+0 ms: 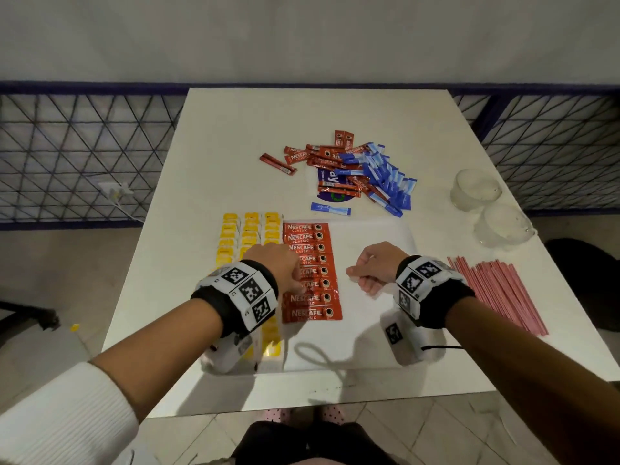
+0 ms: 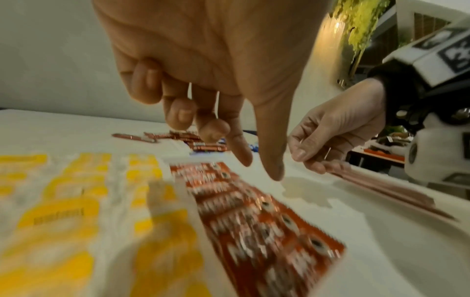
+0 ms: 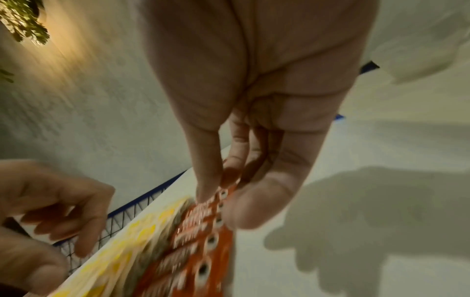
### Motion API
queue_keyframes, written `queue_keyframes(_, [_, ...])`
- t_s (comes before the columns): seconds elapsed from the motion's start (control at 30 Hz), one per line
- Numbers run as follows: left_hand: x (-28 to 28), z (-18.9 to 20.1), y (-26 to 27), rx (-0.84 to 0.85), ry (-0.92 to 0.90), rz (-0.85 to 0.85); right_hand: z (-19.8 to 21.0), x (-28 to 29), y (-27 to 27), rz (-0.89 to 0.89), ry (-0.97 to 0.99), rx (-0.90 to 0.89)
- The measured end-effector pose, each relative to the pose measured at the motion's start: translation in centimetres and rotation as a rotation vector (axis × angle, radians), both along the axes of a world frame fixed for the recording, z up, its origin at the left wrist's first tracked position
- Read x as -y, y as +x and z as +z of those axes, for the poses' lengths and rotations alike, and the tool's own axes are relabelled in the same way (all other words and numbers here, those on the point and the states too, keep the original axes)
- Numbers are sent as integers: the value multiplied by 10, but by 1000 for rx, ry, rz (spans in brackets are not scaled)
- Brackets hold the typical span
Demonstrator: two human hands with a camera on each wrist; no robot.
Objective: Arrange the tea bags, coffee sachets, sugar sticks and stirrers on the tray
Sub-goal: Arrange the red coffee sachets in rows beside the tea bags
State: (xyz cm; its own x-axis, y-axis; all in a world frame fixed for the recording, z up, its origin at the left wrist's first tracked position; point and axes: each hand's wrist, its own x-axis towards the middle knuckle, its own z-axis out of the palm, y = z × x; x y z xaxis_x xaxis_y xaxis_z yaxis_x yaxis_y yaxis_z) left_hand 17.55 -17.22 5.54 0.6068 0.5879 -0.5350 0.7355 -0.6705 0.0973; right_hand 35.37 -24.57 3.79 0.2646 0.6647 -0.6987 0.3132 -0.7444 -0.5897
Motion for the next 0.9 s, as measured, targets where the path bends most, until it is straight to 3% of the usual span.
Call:
queue_keyframes(0.17, [-57,39,1,108,-28,63,28,-41,24,-41,73,105])
queue_keyframes(0.33, [-117,53,7,118,64,67,28,-79,39,-15,132,322])
queue_keyframes(0.53, [-172,40,25,108,102,106,17,-126,45,169,132,530])
queue_keyframes(0.9, [-251,-22,56,73,62,149,-26,-207,65,582,-111,615])
